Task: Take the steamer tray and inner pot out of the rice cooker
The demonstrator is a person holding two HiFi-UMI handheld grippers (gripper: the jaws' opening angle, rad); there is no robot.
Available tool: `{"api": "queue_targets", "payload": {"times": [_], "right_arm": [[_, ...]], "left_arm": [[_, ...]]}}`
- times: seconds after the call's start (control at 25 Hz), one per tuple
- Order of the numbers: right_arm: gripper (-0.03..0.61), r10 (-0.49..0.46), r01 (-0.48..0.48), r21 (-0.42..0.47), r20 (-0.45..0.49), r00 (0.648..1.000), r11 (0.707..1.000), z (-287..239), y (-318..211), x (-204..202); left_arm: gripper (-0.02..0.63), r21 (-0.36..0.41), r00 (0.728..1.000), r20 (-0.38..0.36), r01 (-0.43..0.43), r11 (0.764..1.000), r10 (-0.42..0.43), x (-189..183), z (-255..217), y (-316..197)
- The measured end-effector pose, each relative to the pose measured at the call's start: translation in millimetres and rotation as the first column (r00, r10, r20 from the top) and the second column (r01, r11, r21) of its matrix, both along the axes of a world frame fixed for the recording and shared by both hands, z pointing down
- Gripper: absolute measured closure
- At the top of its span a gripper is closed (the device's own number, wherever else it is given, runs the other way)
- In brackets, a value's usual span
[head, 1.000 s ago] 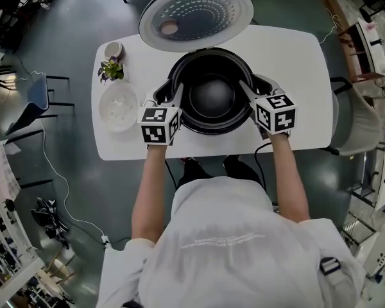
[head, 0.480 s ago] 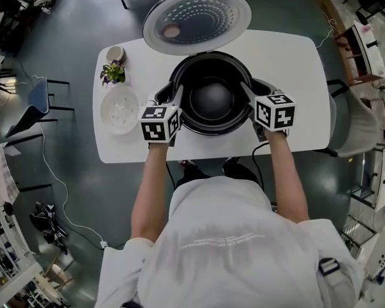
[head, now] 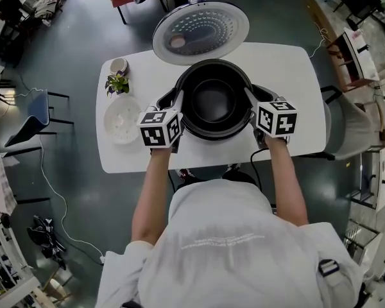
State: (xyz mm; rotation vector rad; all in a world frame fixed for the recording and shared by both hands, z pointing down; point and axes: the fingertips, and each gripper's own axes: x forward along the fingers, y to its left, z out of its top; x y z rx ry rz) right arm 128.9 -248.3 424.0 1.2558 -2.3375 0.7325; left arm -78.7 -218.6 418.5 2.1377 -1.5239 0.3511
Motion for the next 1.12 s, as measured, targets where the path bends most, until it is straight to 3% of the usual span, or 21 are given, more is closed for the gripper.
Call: {"api": "queue_targets", "payload": {"times": [0.24,0.52,0.76,1.12], "right_arm": [[0.483,0.031,-0.032,0.070,0.016,0.999,0.997,-37,9,0],[0.483,0.079,-0.078,0.186,0.001,0.997,0.979,-87,26,12],[0.482,0.188,-0.183,0.242,0.004,0.982,0.953,-113,48,47],[0.482,0.281,-0.290,0.276,0.072,0.957,0.916,-127,71,104]], "left_arm": [[0.543,0.078,0.997,-0.072,-0.021,0.997,0.027,-2,-33,-1],[0.549,0.196,0.982,-0.137,-0.099,0.976,0.127,7,-81,-7],[0.549,0.255,0.952,-0.156,-0.221,0.942,0.265,43,-110,-7],[0.555,0.289,0.918,-0.162,-0.306,0.907,0.362,104,-131,-8]]}}
